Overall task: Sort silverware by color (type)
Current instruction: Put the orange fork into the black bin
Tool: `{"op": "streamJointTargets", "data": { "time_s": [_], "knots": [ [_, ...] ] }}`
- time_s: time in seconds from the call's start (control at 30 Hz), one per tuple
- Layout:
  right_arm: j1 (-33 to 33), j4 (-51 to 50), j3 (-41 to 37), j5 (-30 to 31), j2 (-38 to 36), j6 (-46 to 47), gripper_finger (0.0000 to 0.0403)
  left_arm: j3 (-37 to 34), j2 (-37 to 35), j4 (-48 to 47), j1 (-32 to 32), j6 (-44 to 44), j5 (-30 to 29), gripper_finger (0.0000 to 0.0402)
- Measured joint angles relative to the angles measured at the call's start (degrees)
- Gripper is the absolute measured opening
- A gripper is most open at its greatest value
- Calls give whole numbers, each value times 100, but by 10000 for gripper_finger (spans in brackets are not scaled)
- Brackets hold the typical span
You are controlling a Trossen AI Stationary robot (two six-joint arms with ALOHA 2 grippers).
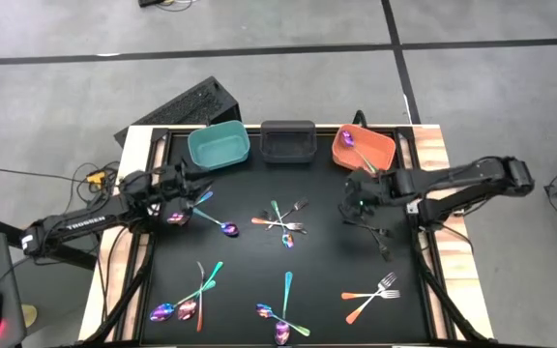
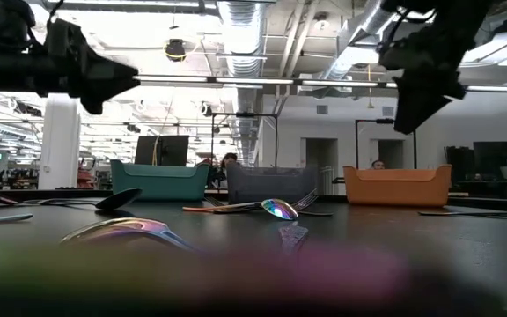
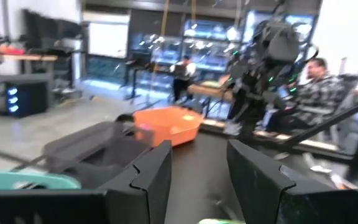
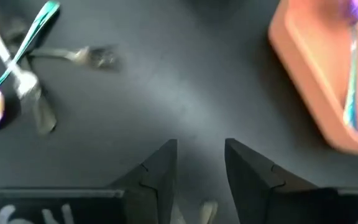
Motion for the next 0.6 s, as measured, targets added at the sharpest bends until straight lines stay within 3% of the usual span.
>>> {"op": "streamJointTargets", "data": {
  "time_s": [0.3, 0.43, 0.6],
  "knots": [
    [1166, -593, 0, -1304, 0, 1107, 197, -4, 351, 777, -1081, 142, -814, 144],
    [1663, -709, 0, -1964, 0, 1630, 203, -6, 813, 1208, -1390, 222, -1212, 144],
    [2358, -739, 0, -2198, 0, 2505, 195, 8, 1636, 1978, -1607, 222, -1247, 144]
  ]
}}
